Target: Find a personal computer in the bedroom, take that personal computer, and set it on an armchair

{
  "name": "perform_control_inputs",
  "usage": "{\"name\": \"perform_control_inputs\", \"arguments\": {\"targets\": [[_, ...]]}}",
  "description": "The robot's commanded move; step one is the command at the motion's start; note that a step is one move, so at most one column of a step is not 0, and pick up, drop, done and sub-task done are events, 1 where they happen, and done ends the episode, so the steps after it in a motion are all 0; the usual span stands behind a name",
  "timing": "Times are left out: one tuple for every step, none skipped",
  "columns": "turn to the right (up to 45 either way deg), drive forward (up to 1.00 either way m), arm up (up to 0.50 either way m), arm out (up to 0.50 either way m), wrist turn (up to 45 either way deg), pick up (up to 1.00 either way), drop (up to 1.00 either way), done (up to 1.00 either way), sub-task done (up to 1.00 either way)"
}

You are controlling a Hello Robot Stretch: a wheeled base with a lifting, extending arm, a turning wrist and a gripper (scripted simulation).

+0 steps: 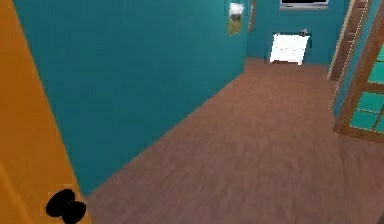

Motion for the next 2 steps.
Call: {"name": "perform_control_inputs", "arguments": {"targets": [[27.0,0.0,0.0,0.0,0.0,0.0,0.0,0.0,0.0],[0.0,1.0,0.0,0.0,0.0,0.0,0.0,0.0,0.0]]}}
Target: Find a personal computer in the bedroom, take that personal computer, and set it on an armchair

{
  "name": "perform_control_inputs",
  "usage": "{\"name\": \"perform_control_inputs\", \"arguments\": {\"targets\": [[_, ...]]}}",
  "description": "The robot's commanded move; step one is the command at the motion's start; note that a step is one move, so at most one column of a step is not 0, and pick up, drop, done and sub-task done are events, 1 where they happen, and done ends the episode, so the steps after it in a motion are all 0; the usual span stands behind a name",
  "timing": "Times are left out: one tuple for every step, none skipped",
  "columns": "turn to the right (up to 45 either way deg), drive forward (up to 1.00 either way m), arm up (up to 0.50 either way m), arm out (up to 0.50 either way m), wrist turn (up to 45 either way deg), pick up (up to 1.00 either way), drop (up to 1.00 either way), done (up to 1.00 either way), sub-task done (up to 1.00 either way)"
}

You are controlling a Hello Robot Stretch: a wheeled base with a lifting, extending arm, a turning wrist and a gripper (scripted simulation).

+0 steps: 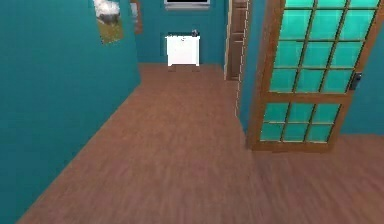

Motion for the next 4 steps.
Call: {"name": "perform_control_inputs", "arguments": {"targets": [[6.0,0.0,0.0,0.0,0.0,0.0,0.0,0.0,0.0],[0.0,0.4,0.0,0.0,0.0,0.0,0.0,0.0,0.0],[42.0,0.0,0.0,0.0,0.0,0.0,0.0,0.0,0.0],[0.0,0.35,0.0,0.0,0.0,0.0,0.0,0.0,0.0]]}}
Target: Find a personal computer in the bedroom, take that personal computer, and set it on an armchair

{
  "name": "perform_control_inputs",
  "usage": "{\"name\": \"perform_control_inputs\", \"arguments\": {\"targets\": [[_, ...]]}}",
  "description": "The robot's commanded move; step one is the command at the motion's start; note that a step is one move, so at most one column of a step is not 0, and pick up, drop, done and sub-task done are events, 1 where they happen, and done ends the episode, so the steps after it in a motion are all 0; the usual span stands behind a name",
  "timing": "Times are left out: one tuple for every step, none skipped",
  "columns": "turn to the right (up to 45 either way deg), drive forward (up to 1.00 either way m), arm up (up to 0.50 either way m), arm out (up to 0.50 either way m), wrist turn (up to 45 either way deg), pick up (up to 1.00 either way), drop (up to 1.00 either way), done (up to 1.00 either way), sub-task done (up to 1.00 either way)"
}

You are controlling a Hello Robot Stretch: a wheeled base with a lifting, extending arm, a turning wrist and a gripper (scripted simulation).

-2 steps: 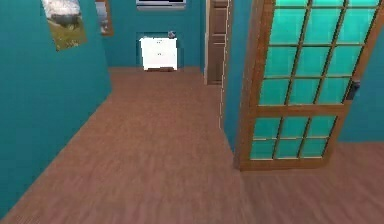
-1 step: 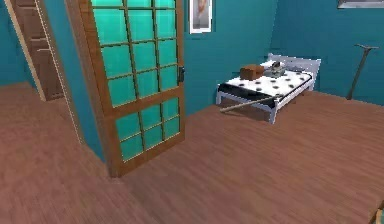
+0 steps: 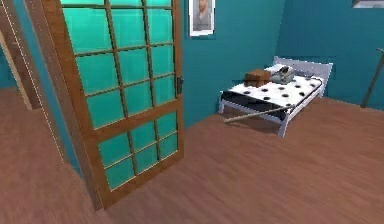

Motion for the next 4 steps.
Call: {"name": "perform_control_inputs", "arguments": {"targets": [[42.0,0.0,0.0,0.0,0.0,0.0,0.0,0.0,0.0],[0.0,1.0,0.0,0.0,0.0,0.0,0.0,0.0,0.0],[0.0,1.0,0.0,0.0,0.0,0.0,0.0,0.0,0.0],[3.0,0.0,0.0,0.0,0.0,0.0,0.0,0.0,0.0]]}}
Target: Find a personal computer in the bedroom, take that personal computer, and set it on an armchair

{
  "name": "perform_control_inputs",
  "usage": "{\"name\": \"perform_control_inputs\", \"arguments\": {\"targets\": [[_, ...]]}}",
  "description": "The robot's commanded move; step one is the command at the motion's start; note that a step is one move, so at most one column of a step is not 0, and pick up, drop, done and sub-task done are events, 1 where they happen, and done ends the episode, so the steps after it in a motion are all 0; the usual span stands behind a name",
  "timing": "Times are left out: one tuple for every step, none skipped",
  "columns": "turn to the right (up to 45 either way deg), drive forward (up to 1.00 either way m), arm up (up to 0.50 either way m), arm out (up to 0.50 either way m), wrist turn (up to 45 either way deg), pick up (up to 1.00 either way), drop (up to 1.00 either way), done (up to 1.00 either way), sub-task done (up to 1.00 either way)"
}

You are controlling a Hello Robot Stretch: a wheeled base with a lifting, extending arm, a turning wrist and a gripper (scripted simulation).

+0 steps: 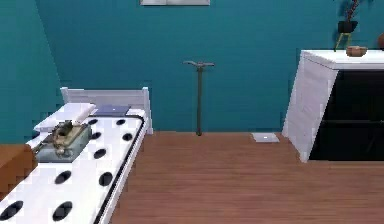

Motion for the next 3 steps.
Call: {"name": "perform_control_inputs", "arguments": {"targets": [[45.0,0.0,0.0,0.0,0.0,0.0,0.0,0.0,0.0],[0.0,0.2,0.0,0.0,0.0,0.0,0.0,0.0,0.0],[-45.0,0.0,0.0,0.0,0.0,0.0,0.0,0.0,0.0]]}}
